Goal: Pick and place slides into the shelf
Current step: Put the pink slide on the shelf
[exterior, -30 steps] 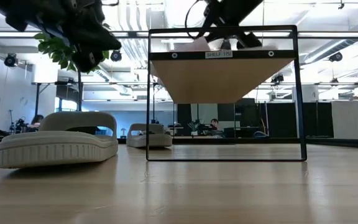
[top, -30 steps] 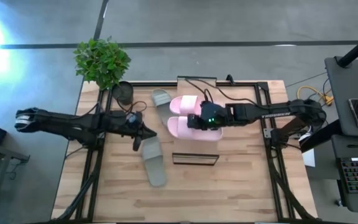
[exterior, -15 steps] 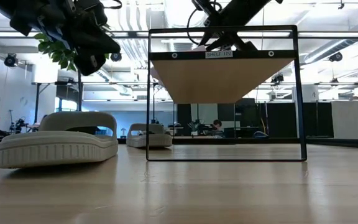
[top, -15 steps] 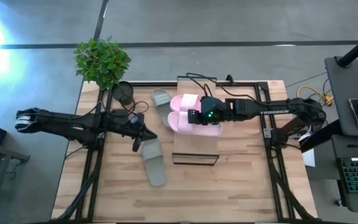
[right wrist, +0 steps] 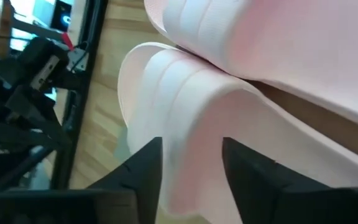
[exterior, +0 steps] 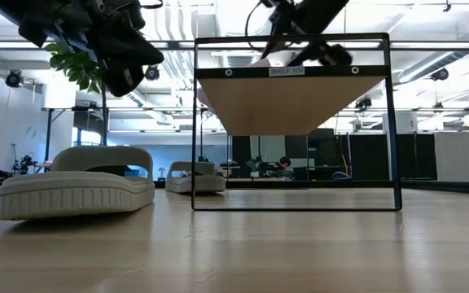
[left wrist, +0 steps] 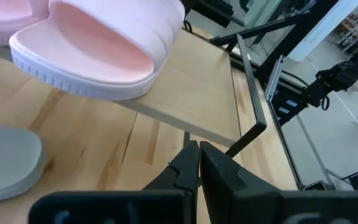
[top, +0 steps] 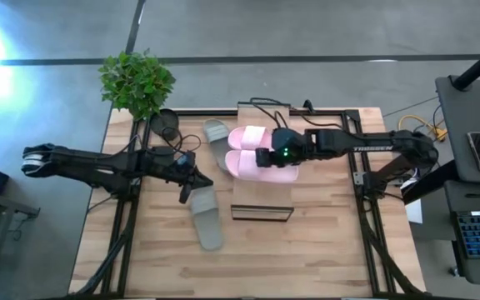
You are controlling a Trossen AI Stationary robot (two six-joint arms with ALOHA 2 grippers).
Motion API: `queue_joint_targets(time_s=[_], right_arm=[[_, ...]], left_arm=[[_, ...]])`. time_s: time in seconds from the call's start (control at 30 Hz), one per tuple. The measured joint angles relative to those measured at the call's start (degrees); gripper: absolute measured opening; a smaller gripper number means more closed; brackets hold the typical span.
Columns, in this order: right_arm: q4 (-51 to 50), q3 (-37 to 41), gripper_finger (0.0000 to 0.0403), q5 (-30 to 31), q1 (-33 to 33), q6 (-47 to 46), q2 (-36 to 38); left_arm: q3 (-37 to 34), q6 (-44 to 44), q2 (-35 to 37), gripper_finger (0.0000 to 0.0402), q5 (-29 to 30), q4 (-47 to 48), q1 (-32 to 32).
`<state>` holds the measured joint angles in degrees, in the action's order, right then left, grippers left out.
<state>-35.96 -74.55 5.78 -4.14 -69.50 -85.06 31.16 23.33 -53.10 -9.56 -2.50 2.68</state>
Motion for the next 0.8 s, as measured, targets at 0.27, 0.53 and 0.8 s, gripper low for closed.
queue_joint_targets(time_s=[0.27, 0.53, 0.8], right_arm=[[-17.5, -7.3, 0.0183, 0.2, 1.8, 1.2, 2.3], [-25.9, -7.9, 0.0123, 0.3, 11.9, -10.8, 2.4], [-21.3, -6.2, 0.0036, 4.8, 16.2, -18.1, 0.6]], left_arm=[[0.0, 0.0, -0.3, 0.0000, 0.0, 0.2, 0.0], [0.0, -0.2, -0.7, 0.0000, 0.0, -0.1, 0.0], [0.0, -0.2, -2.0, 0.0000, 0.0, 0.0, 0.6]])
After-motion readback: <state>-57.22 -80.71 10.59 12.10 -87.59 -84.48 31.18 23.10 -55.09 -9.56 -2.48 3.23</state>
